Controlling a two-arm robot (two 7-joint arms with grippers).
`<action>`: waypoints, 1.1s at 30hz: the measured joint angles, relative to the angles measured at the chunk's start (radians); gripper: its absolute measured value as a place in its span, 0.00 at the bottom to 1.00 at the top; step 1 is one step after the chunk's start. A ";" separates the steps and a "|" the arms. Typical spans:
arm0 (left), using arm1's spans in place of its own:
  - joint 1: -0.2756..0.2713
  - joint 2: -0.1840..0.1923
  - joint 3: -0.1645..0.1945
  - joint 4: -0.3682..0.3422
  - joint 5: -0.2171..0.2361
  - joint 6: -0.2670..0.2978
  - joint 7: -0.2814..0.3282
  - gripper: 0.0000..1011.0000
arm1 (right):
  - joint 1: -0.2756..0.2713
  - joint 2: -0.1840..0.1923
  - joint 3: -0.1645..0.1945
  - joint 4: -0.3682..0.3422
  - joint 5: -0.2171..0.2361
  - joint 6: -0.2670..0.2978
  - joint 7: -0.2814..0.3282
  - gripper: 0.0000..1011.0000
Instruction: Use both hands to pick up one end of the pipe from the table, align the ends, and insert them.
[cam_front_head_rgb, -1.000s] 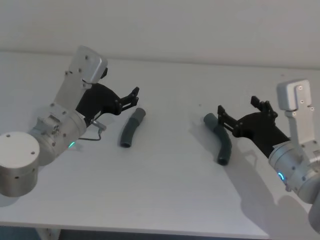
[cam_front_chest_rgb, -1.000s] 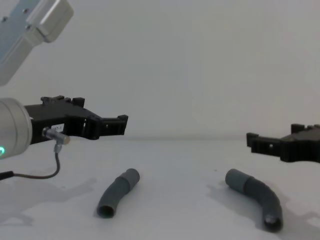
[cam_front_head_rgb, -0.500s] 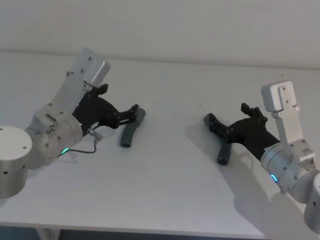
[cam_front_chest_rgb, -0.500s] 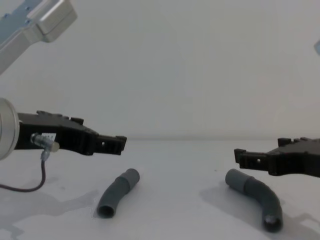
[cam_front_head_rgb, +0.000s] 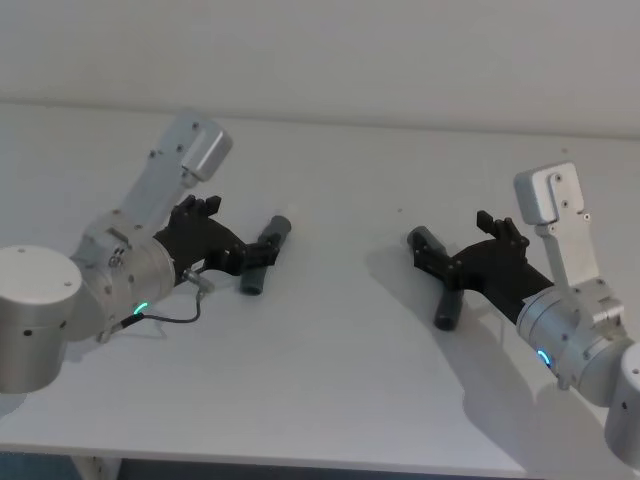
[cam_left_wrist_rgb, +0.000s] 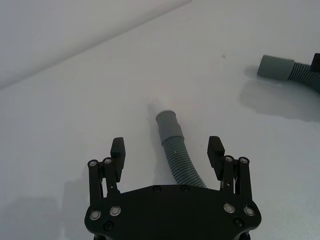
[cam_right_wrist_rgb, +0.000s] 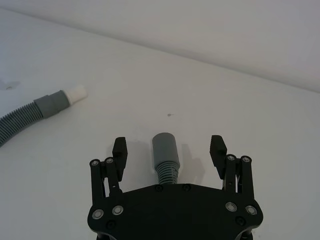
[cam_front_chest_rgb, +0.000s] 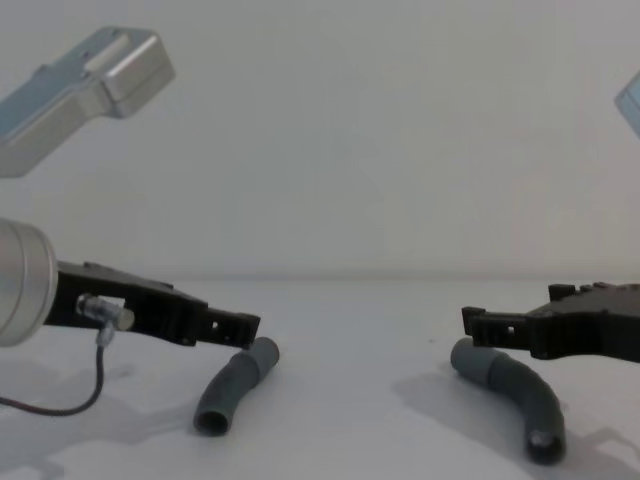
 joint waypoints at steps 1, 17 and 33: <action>-0.002 -0.003 0.001 0.003 -0.001 0.006 0.000 0.99 | 0.000 0.000 0.000 0.000 0.000 0.001 0.000 0.99; -0.039 -0.043 0.022 0.070 0.000 0.074 -0.005 0.99 | 0.002 0.000 -0.003 0.000 -0.002 0.008 0.001 0.99; -0.075 -0.074 0.033 0.118 0.013 0.105 -0.015 0.99 | 0.002 0.000 -0.004 0.000 -0.002 0.011 0.001 0.99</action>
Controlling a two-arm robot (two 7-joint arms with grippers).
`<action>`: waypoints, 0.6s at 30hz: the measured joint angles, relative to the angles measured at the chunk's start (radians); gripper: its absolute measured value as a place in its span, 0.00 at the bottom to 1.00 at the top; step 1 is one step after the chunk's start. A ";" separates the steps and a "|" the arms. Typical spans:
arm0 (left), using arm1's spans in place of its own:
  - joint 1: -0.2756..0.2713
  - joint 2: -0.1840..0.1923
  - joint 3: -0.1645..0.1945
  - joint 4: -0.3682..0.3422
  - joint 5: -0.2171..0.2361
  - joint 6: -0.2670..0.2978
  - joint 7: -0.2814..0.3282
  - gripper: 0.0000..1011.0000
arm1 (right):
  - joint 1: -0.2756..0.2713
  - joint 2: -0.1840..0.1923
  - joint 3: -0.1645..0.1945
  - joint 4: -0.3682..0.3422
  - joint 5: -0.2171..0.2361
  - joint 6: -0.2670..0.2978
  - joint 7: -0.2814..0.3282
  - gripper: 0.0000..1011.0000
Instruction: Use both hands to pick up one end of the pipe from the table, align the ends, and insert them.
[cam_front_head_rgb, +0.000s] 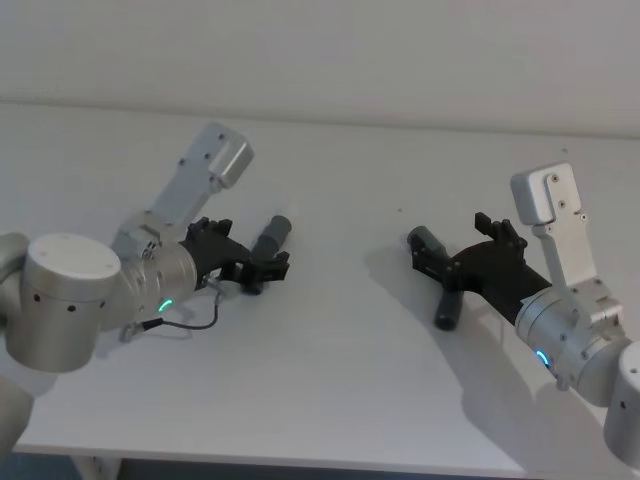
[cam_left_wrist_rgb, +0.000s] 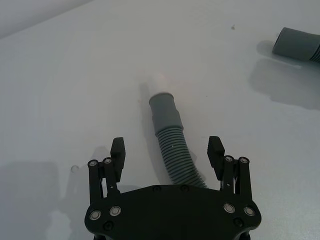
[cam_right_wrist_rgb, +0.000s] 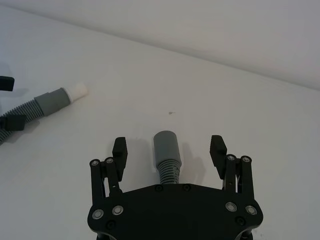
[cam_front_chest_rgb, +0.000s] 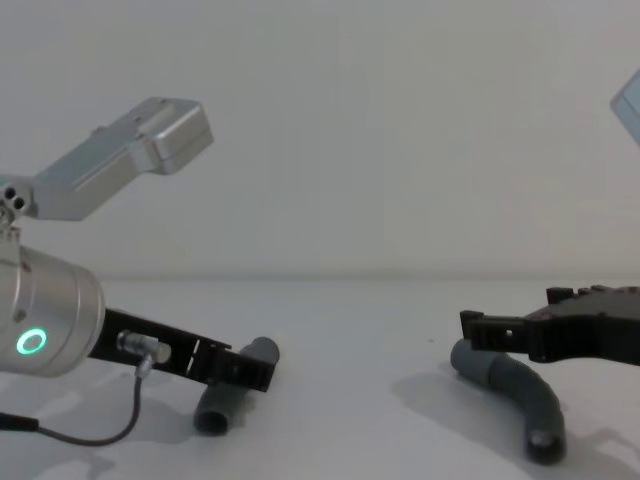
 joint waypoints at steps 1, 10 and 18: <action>-0.002 -0.002 0.000 0.002 0.000 0.003 -0.001 0.99 | 0.000 0.000 0.000 0.000 0.000 0.000 0.000 0.99; -0.030 -0.022 0.001 0.027 -0.010 0.055 -0.019 0.99 | 0.000 0.000 0.000 0.000 0.000 0.000 0.000 0.99; -0.055 -0.033 0.005 0.049 -0.013 0.085 -0.034 0.99 | 0.000 0.000 0.000 0.000 0.000 0.000 0.000 0.99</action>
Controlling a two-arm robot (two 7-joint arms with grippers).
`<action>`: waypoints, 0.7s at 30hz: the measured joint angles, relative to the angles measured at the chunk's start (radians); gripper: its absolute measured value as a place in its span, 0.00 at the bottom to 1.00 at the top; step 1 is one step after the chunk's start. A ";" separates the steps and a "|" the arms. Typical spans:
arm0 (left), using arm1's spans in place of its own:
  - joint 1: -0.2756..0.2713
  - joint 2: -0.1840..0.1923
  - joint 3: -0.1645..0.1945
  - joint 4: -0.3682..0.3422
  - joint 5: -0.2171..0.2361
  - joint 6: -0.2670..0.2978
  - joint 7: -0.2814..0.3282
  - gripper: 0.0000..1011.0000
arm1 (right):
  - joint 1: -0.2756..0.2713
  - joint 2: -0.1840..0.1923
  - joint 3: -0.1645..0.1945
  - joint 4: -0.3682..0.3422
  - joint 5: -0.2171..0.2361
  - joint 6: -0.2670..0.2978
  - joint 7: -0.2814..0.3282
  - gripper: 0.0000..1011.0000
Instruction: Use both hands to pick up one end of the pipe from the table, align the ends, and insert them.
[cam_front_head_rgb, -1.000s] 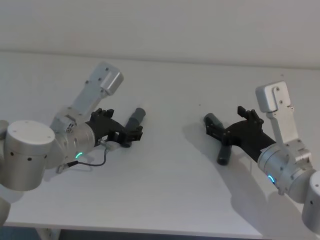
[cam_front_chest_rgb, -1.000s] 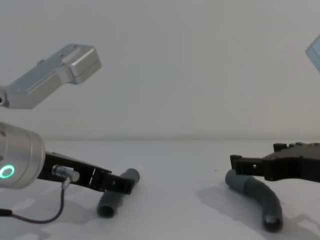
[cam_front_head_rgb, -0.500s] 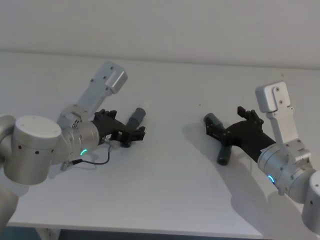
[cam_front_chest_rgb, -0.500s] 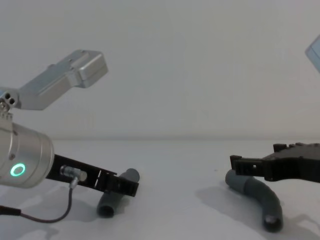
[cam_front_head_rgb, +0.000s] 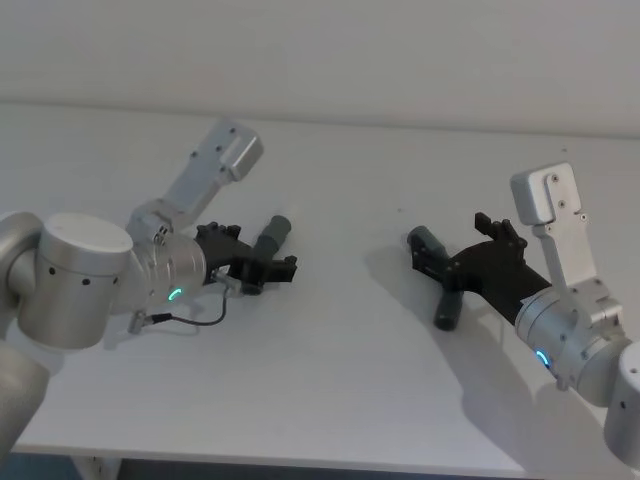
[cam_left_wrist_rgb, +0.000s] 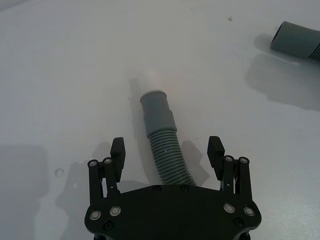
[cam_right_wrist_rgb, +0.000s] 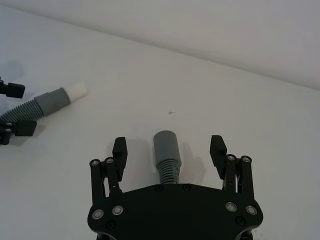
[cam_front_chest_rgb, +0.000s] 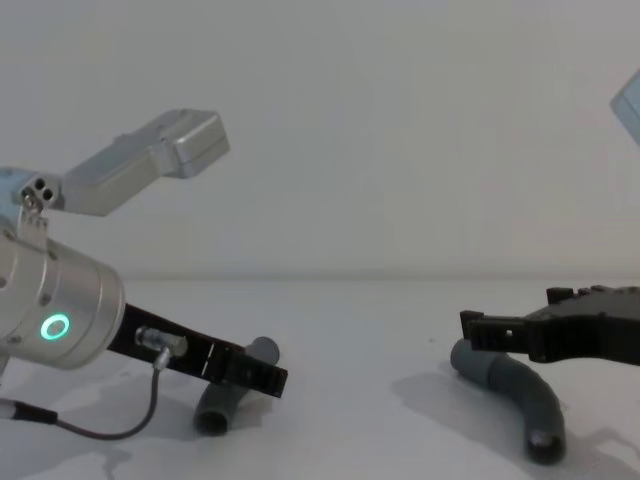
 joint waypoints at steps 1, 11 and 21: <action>-0.004 -0.002 0.001 0.004 0.000 0.005 -0.003 0.99 | 0.000 0.000 0.000 0.000 0.000 0.000 0.000 0.99; -0.024 -0.011 0.006 0.025 0.000 0.022 -0.016 0.92 | 0.000 0.000 0.000 0.000 0.000 0.000 0.000 0.99; -0.033 -0.015 0.008 0.034 0.001 0.029 -0.023 0.67 | 0.000 0.000 0.000 0.000 0.000 0.000 0.000 0.99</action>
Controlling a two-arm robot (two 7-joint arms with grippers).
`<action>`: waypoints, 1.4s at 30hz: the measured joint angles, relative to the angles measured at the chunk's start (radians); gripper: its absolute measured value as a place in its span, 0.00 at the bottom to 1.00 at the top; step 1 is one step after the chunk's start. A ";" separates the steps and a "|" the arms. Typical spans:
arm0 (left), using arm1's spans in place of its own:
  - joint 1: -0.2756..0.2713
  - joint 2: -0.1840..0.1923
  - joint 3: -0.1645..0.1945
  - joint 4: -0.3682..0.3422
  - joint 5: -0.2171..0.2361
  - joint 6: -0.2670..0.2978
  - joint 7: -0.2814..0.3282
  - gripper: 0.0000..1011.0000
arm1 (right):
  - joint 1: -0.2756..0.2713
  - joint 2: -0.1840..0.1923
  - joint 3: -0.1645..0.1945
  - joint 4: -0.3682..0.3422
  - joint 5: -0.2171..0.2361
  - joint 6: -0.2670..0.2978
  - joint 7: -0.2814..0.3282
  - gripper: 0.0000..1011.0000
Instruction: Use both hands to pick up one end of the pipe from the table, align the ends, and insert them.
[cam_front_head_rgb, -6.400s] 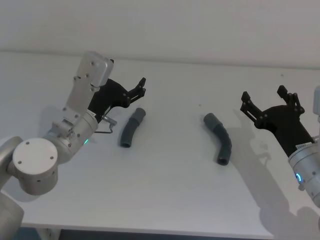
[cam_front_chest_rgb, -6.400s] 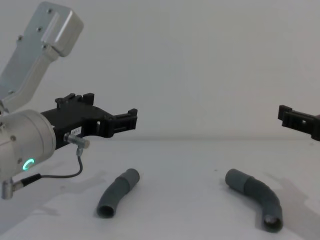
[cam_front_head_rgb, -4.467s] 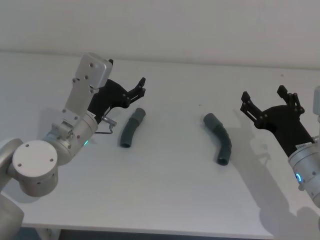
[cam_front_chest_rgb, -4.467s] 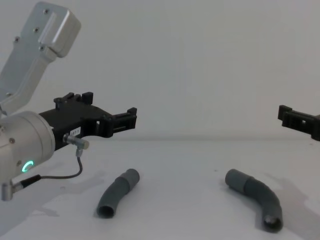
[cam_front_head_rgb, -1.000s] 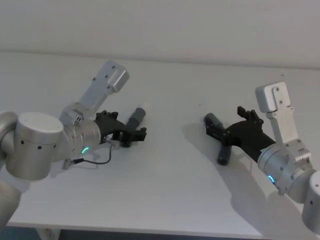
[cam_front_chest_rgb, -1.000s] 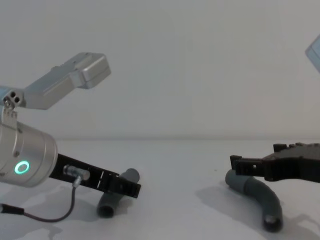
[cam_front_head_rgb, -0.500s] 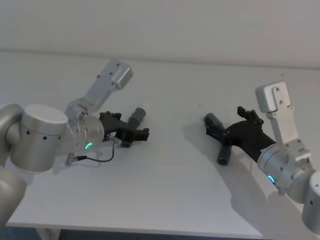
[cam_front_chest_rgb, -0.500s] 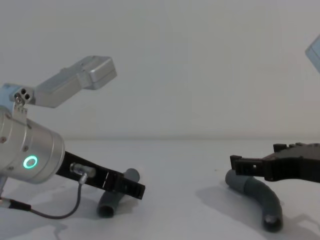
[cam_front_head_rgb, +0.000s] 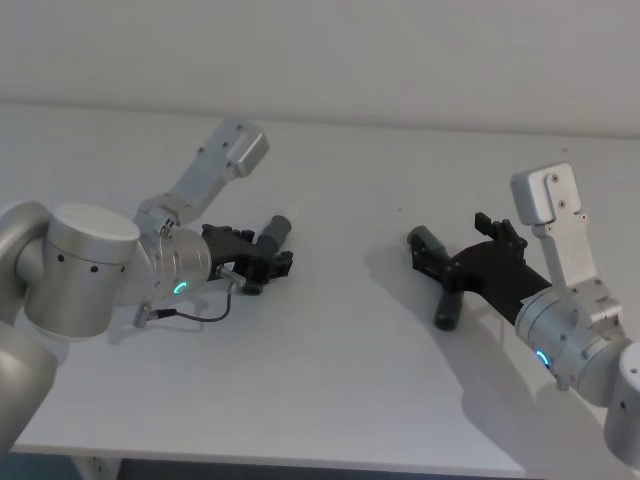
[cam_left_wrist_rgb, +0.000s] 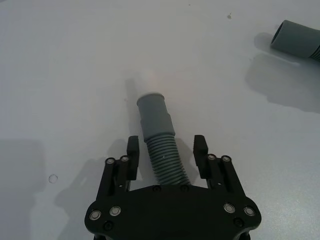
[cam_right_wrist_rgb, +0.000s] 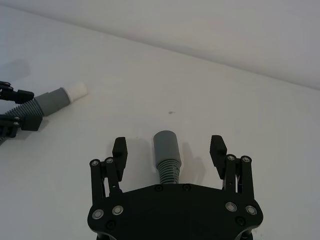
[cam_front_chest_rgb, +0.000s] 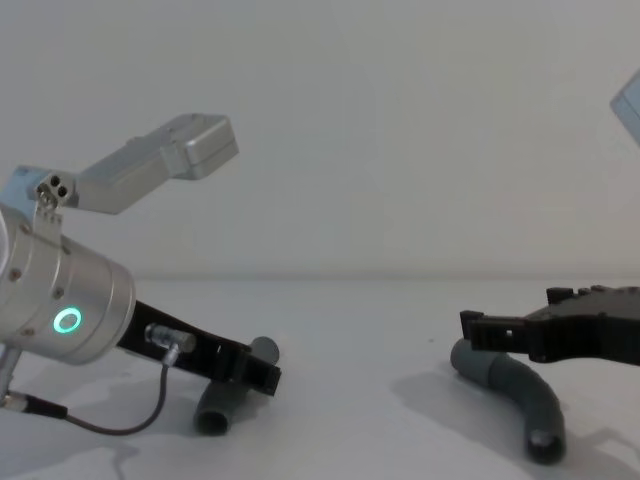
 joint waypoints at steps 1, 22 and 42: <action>0.000 0.000 0.000 0.000 0.000 0.000 0.000 0.66 | 0.000 0.000 0.000 0.000 0.000 0.000 0.000 0.99; -0.006 -0.003 0.001 0.006 0.001 0.005 -0.004 0.30 | 0.000 0.000 0.000 0.000 0.000 0.000 0.000 0.99; -0.007 -0.003 0.001 0.007 0.001 0.006 -0.004 0.30 | -0.006 0.068 -0.021 -0.045 -0.026 0.087 0.063 0.99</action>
